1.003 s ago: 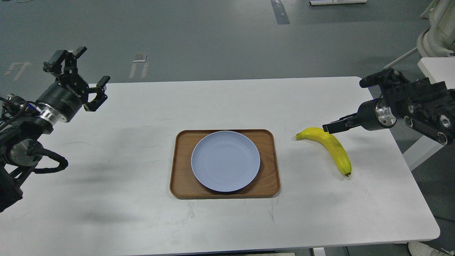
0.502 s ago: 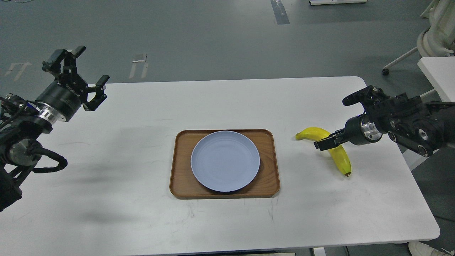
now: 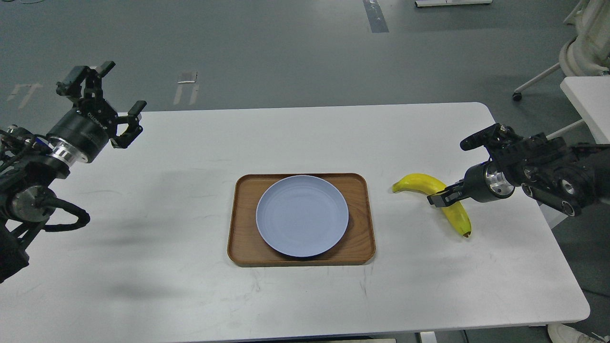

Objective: Place banana on plate with both arms

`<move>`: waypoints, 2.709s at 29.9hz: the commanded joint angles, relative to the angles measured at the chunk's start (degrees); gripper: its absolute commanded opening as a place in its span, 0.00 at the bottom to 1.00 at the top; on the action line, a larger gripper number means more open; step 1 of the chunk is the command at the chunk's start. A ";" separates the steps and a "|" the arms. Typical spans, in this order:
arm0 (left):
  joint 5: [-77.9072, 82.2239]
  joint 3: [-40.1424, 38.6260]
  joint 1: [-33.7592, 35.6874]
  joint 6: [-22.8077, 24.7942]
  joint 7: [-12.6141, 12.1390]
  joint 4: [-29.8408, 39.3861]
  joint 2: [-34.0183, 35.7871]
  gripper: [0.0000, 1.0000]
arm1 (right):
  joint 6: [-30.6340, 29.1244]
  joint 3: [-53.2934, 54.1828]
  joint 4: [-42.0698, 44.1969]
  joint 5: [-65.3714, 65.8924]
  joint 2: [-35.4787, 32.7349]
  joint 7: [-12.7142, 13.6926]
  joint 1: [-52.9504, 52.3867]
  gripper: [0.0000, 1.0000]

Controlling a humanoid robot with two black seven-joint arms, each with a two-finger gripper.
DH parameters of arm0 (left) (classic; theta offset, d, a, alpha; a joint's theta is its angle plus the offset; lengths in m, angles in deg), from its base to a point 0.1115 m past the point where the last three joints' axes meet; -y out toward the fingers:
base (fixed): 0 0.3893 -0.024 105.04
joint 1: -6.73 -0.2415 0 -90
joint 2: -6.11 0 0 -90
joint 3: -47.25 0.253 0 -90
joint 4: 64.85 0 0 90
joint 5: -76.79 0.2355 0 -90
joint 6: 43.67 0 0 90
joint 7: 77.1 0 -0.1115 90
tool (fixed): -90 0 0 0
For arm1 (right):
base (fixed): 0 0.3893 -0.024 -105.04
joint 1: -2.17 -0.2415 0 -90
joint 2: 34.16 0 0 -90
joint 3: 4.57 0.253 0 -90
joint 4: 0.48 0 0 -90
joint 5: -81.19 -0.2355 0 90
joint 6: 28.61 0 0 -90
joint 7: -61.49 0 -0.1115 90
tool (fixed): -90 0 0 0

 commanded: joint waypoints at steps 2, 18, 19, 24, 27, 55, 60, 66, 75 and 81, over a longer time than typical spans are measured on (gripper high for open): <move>0.00 0.00 0.02 0.00 0.00 -0.06 0.04 0.98 | -0.01 0.12 -4.23 0.00 -3.13 -0.01 -5.45 0.09; 0.00 0.09 0.90 0.00 0.00 0.29 -0.13 0.98 | -3.61 0.03 -8.65 -6.32 13.10 -0.01 -19.01 0.11; 0.00 0.18 0.99 0.00 -0.09 1.07 0.04 0.98 | -4.04 -0.05 -7.16 -7.20 15.64 -0.01 -19.01 0.11; 0.00 0.09 0.99 0.00 0.00 1.34 0.13 0.98 | -4.23 -3.56 -2.94 -10.97 24.87 -0.01 -17.96 0.14; 0.00 0.09 0.99 0.00 0.00 1.26 0.22 0.98 | -4.23 -4.45 -0.74 -12.39 27.00 -0.01 -16.56 0.14; 0.00 0.00 0.99 0.00 0.00 1.26 0.83 0.98 | -3.79 -5.24 1.38 -16.69 27.00 -0.01 -11.27 0.67; 0.00 0.00 0.99 0.00 0.00 1.34 0.83 0.98 | -3.43 -4.36 1.46 -19.15 27.00 -0.01 -12.41 0.94; 0.00 0.00 0.99 0.00 0.00 1.25 0.74 0.98 | -3.26 3.18 2.96 -27.41 25.00 -0.01 -15.14 0.99; 0.00 0.18 0.81 0.00 0.00 0.73 -1.97 0.98 | -3.08 36.27 2.43 -42.88 11.28 -0.01 3.10 1.00; 0.17 0.18 0.81 0.00 0.00 0.20 -4.87 0.98 | -3.08 53.62 2.52 -47.80 10.13 -0.01 16.39 1.00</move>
